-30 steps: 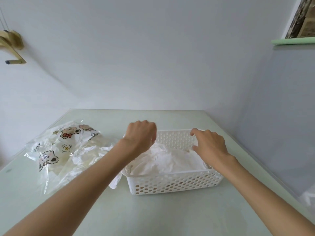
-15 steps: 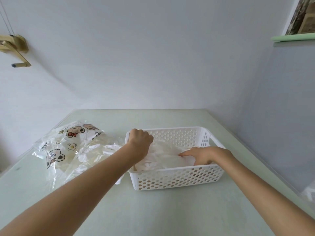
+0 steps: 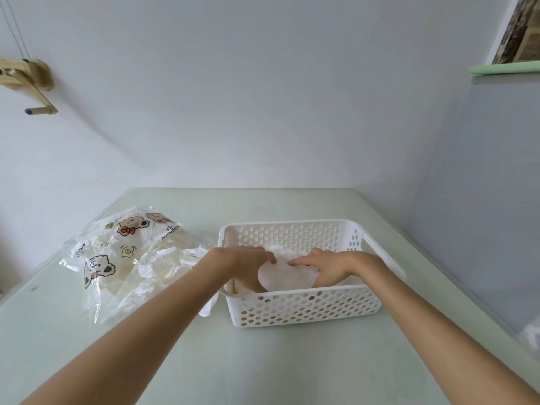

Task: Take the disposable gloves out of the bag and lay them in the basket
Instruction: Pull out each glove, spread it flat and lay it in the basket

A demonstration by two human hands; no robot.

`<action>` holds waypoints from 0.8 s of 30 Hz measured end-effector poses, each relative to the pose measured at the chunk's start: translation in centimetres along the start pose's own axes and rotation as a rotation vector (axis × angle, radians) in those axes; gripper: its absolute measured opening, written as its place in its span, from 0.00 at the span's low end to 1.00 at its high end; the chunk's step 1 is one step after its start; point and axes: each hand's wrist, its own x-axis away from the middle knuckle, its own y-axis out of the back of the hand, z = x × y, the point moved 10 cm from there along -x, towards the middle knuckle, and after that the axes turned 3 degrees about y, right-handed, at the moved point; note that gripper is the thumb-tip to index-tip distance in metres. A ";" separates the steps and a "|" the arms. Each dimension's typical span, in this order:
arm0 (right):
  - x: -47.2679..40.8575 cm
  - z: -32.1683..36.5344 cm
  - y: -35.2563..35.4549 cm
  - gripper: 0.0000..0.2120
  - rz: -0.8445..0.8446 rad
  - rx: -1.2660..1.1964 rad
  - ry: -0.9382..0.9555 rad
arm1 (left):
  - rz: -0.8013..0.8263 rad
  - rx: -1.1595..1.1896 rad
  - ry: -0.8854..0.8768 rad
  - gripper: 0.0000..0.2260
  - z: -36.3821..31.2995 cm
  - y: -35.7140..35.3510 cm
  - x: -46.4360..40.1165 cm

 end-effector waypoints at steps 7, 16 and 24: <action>7.2 5.7 7.7 0.19 -0.610 -0.143 0.132 | -0.526 0.331 0.067 0.16 7.4 6.6 12.2; 5.7 20.9 5.1 0.26 -0.715 0.393 0.216 | -0.525 0.265 0.196 0.16 12.4 2.1 13.8; 6.6 18.6 10.4 0.01 -0.849 -0.249 0.228 | -0.523 0.245 0.313 0.32 15.2 0.3 12.6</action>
